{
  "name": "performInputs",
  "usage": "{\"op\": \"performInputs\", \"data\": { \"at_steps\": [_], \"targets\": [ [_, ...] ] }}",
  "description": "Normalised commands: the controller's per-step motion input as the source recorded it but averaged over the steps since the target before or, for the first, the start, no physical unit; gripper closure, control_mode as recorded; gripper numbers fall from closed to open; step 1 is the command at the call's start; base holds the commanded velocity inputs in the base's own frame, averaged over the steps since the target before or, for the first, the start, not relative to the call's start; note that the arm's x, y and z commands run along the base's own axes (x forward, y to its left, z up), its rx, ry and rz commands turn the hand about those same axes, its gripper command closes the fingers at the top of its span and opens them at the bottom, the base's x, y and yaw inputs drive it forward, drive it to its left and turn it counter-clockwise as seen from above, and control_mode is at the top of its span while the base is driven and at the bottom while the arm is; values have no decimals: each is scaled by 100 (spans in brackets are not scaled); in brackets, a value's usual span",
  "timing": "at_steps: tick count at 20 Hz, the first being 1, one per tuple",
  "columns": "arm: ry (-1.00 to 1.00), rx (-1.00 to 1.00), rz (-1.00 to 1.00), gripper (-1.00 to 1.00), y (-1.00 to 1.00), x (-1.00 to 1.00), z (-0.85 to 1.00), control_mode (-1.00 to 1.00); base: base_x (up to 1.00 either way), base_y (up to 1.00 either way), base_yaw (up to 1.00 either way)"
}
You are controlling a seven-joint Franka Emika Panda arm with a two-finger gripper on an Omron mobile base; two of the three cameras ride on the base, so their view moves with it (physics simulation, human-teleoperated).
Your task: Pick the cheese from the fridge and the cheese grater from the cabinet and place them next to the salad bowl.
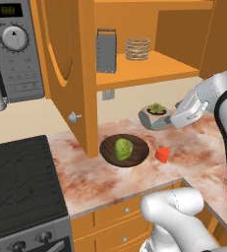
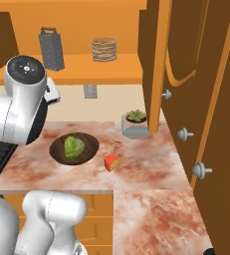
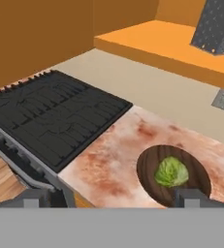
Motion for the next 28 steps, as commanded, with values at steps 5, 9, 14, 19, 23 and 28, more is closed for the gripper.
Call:
{"op": "performInputs", "data": {
  "at_steps": [5,9,14,19,23,28],
  "targets": [
    [-10,0,11,-100,7,-7,42,-100,0,0,0],
    [-13,0,6,-100,8,-2,13,-100,0,0,0],
    [-13,0,2,-100,3,0,2,-100,0,0,0],
    [-12,7,0,-100,0,0,0,-100,0,0,0],
    [-5,17,0,-100,0,0,2,-100,0,0,0],
    [-1,28,0,-100,0,0,14,-100,0,0,0]
  ]
}}
